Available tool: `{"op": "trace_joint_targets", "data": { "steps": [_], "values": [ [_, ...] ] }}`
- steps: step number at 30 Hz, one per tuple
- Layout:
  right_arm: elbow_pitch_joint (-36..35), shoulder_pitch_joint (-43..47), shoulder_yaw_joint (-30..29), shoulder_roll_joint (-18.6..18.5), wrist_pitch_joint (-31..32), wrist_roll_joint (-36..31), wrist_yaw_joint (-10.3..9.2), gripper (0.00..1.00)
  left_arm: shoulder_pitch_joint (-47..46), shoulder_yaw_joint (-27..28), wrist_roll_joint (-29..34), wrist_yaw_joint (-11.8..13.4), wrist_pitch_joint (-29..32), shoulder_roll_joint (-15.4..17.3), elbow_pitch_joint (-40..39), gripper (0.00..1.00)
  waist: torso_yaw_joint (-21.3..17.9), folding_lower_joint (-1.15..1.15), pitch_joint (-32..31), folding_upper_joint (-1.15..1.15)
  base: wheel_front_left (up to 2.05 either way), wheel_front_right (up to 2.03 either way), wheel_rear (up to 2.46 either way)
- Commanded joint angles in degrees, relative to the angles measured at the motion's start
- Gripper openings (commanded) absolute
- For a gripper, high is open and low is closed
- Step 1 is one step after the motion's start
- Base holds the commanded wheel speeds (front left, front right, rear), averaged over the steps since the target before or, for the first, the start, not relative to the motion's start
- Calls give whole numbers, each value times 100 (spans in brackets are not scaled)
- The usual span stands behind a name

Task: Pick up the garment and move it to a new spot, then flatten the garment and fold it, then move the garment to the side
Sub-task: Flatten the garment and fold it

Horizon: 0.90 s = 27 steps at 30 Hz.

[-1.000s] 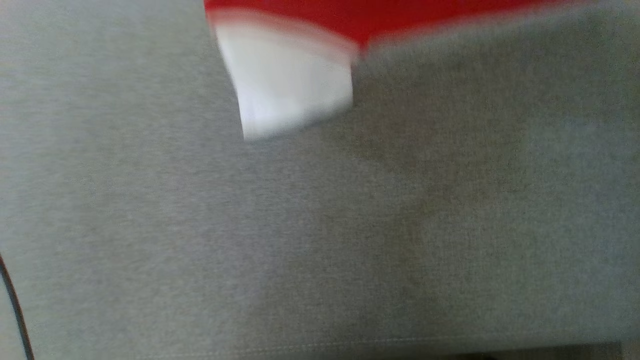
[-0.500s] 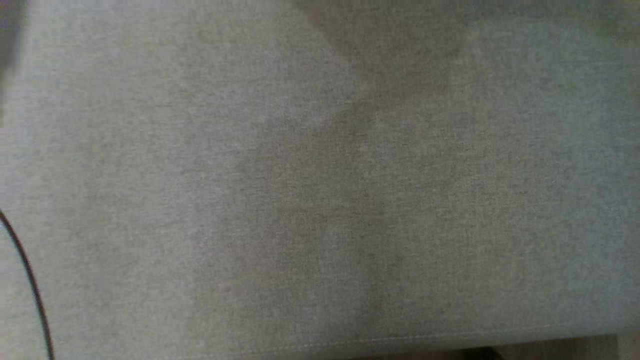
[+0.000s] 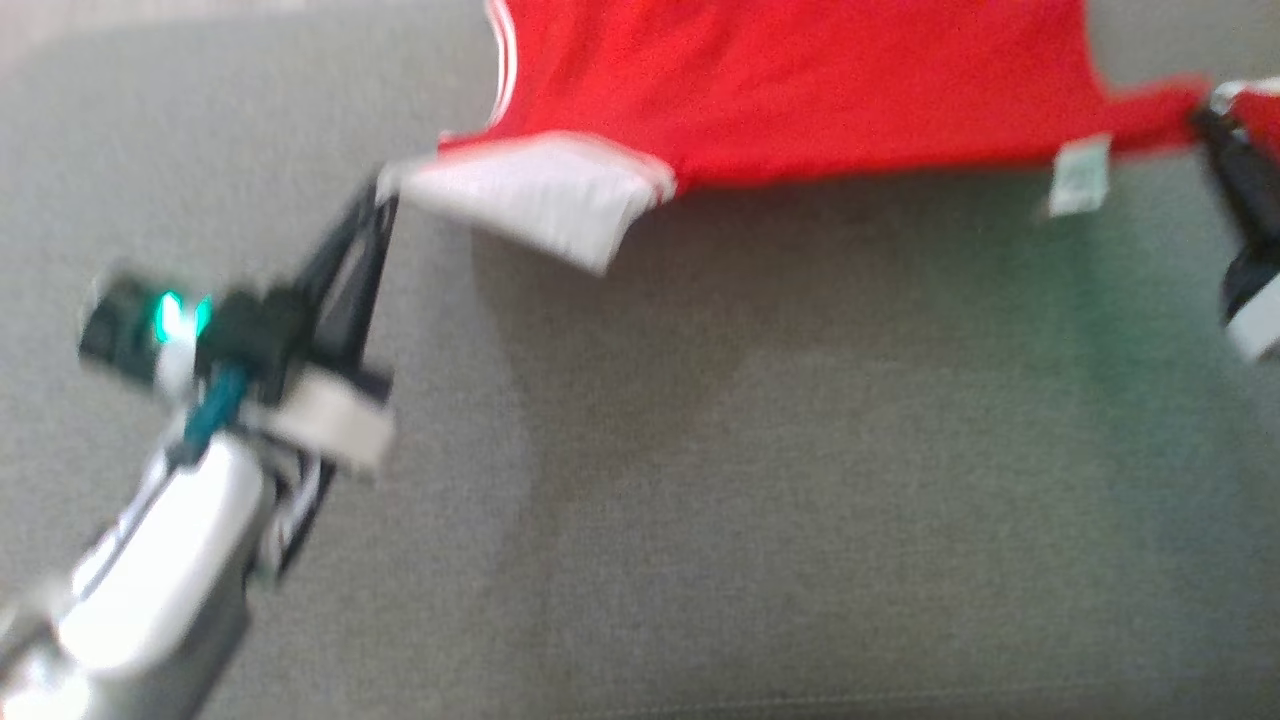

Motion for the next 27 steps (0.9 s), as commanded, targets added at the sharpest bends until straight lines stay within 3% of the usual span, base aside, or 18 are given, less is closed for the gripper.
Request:
{"op": "trace_joint_targets", "data": {
  "steps": [1, 10, 16, 22, 27],
  "values": [
    [18, 298, 17, -88, -82, 80, -4, 0, 27, 391, -40, 108, -28, 293, -271, 0, -62, 0, -465, 0, 0, 0, 0],
    [155, 1457, 73, 135, -123, 216, -4, 0, 2294, 865, -312, 384, -28, 342, -969, 0, -149, 0, -1123, 0, 0, 0, 0],
    [20, 2295, -317, 55, -126, 169, -4, 0, 3299, 1013, -366, 482, -28, 350, -1431, 0, -93, 0, -1330, 0, 0, 0, 0],
    [-276, 2954, -755, -58, -127, 23, -4, 0, 3693, 869, -429, 521, 280, 478, -1767, 0, -78, 0, -1295, 0, 0, 0, 0],
    [-338, 2958, -1011, 70, -127, -105, -4, 0, 3265, 879, -449, 592, 588, 317, -1771, 0, -125, 0, -1040, 0, 0, 0, 0]
  ]
}}
